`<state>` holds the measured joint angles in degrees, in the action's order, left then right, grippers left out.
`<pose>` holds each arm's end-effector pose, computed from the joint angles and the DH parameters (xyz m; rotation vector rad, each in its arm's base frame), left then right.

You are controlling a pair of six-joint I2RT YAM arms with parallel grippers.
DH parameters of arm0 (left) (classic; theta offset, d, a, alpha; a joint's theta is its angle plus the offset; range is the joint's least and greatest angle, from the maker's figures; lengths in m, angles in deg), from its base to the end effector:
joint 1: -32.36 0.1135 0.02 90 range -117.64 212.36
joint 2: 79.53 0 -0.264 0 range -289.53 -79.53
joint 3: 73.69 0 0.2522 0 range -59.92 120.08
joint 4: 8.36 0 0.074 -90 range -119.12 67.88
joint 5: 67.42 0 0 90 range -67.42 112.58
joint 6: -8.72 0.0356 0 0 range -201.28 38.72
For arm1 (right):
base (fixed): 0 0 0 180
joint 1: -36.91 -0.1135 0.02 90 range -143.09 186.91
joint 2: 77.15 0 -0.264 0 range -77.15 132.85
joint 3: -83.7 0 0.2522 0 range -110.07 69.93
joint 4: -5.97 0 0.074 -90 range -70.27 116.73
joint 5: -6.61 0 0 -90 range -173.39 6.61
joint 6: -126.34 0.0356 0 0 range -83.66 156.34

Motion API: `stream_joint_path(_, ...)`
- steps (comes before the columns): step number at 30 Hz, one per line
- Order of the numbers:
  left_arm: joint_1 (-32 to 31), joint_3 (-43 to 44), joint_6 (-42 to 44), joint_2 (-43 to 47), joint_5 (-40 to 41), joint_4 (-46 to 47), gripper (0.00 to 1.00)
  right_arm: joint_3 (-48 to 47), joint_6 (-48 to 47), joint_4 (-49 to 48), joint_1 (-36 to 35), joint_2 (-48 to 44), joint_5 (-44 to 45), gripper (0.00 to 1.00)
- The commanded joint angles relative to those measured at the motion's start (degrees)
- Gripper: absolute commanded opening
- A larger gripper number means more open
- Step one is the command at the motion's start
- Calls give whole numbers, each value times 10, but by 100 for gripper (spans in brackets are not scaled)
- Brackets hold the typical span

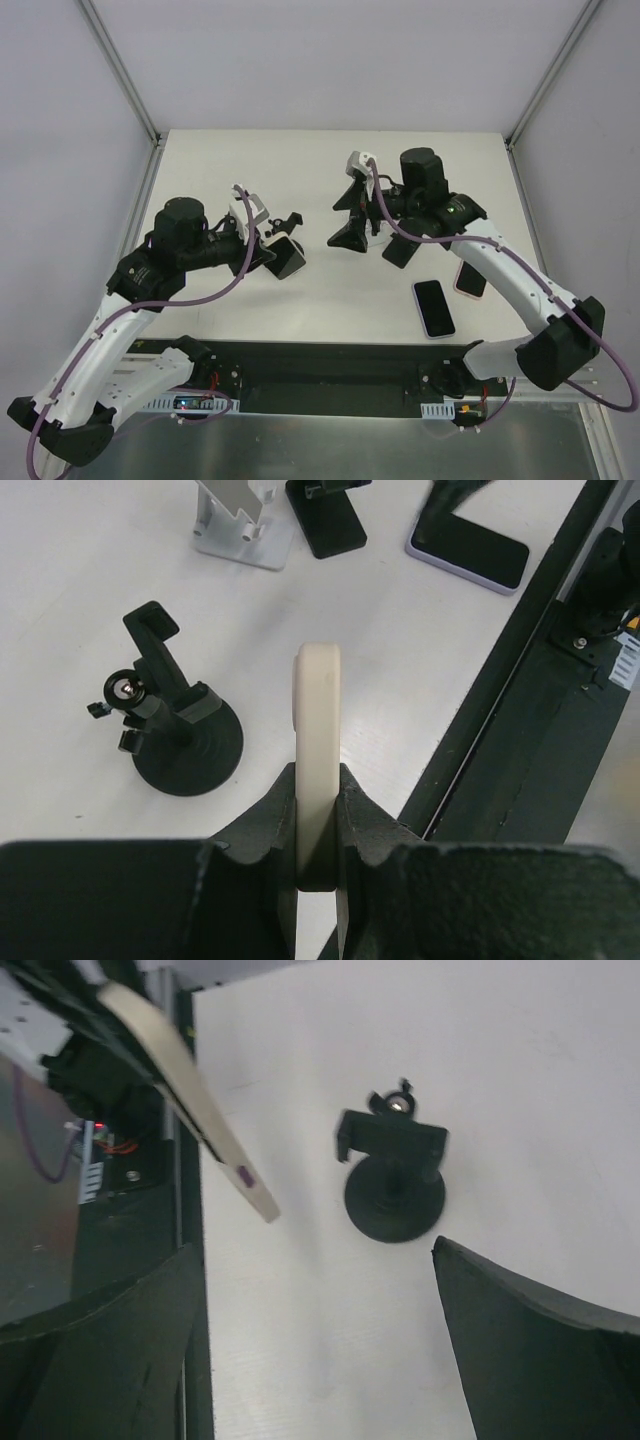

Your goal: Place the phone on the phone stand

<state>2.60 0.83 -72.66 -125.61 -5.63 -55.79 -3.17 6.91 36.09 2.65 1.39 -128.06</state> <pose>0.1290 -0.0932 0.3895 0.9438 1.6781 -0.7161 0.2416 0.1948 0.3719 -1.4120 1.2988 0.8114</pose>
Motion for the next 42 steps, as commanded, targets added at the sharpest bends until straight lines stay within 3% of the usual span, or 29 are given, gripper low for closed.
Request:
stream_joint_path(1, 14, 58, -21, -9, -59, 71, 0, 3, -9, -17, -19, 1, -179, 100)
stream_joint_path(9, 18, 97, -68, -48, -150, 147, 0, -19, 33, -79, -72, 56, -191, 90)
stream_joint_path(14, 19, 97, -75, -57, -171, 157, 0, -10, 60, -136, -75, 62, -180, 65)
stream_joint_path(19, 18, 89, -77, -48, -178, 162, 0, 5, 56, -140, -67, 44, -152, 67)
stream_joint_path(20, 18, 89, -79, -46, -175, 162, 0, 8, 56, -141, -66, 39, -134, 71)
stream_joint_path(21, 19, 90, -78, -44, -171, 160, 0, 20, 55, -142, -64, 26, -111, 85)
stream_joint_path(22, 19, 90, -78, -41, -165, 157, 0, 27, 54, -142, -54, 17, -66, 89)
stream_joint_path(24, 18, 89, -76, -31, -160, 146, 0, 49, 55, -142, -35, -1, -47, 96)
stream_joint_path(28, 19, 77, -77, -16, -158, 144, 0, 61, 67, -150, -6, -10, -57, 99)
stream_joint_path(38, 18, 94, -84, -44, -207, 144, 0, 54, 121, -229, -31, 8, -163, 97)
stream_joint_path(40, 18, 99, -85, -51, -206, 144, 0, 46, 120, -226, -46, 17, -181, 91)
stream_joint_path(42, 18, 105, -85, -58, -204, 147, 0, 31, 121, -222, -53, 34, -204, 77)
